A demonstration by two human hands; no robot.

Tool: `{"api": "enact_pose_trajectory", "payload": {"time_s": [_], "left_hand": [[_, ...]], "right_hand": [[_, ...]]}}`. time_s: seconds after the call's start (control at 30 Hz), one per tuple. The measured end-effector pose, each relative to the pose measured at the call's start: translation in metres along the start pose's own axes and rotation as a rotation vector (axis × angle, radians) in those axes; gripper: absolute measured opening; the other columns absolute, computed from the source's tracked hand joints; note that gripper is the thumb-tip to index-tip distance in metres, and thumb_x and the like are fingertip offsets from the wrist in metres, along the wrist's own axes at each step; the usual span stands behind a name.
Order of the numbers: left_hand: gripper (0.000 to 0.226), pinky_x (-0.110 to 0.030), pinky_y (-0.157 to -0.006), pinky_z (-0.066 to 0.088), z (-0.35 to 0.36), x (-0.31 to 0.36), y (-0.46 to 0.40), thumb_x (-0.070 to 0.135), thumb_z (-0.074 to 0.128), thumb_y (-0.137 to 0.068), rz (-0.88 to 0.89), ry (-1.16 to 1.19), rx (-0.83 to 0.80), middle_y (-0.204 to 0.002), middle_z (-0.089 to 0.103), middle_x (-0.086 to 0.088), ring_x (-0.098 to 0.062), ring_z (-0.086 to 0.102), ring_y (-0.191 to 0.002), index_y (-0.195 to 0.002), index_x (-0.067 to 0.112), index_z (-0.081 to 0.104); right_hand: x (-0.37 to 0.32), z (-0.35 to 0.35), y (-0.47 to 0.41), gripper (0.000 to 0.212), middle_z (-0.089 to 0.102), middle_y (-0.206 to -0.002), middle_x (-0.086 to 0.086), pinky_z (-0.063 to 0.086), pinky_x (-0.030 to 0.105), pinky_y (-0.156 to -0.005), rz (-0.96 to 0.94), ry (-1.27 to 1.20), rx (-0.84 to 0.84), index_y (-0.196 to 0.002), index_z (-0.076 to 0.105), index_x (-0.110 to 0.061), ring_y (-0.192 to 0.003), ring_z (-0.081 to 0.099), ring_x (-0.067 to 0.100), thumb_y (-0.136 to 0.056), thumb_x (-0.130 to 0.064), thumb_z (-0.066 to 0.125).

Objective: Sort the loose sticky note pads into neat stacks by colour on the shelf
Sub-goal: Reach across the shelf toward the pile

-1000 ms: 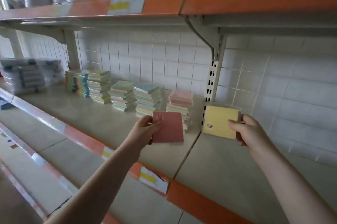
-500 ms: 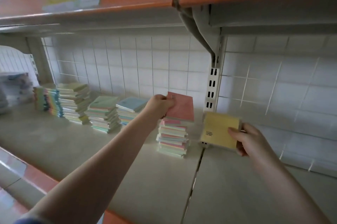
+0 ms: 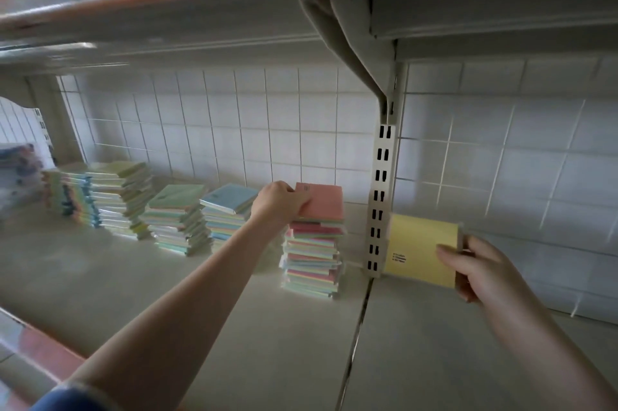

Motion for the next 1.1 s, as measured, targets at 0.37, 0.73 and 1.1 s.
{"api": "enact_pose_trajectory", "payload": {"time_s": [0.37, 0.73, 1.1], "left_hand": [[0.025, -0.029, -0.069, 0.038, 0.007, -0.007, -0.008, 0.034, 0.055, -0.087, 0.01, -0.06, 0.101, -0.098, 0.062, -0.002, -0.022, 0.053, -0.087, -0.1, 0.013, 0.061], [0.024, -0.033, -0.077, 0.035, -0.045, -0.024, 0.039, 0.031, 0.049, -0.095, 0.291, -0.147, 0.466, -0.11, 0.059, -0.007, -0.028, 0.048, -0.106, -0.107, 0.013, 0.06], [0.014, -0.043, -0.079, 0.043, -0.108, -0.121, 0.044, 0.021, 0.061, -0.088, 0.251, -0.234, 0.605, -0.096, 0.063, -0.015, -0.038, 0.053, -0.096, -0.095, 0.009, 0.065]], "right_hand": [[0.013, 0.001, 0.0, 0.007, 0.046, -0.055, 0.005, 0.024, 0.025, -0.047, 0.06, -0.018, 0.004, -0.083, 0.055, -0.006, -0.045, 0.036, 0.017, -0.089, -0.006, 0.058], [0.001, 0.019, 0.002, 0.014, 0.044, -0.055, 0.003, 0.023, 0.016, -0.034, 0.056, -0.213, -0.018, -0.076, 0.054, -0.009, -0.047, 0.032, 0.015, -0.088, -0.002, 0.056], [-0.058, 0.095, -0.001, 0.007, 0.048, -0.063, 0.005, 0.025, 0.017, -0.034, -0.027, -0.222, -0.074, -0.083, 0.056, -0.008, -0.051, 0.034, 0.015, -0.088, -0.003, 0.057]]}}
Point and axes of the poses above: each hand's wrist, its own y-axis away from the middle knuckle, its own z-axis out of the palm, x = y × z, the point moved 4 cm from there along -y, towards the middle knuckle
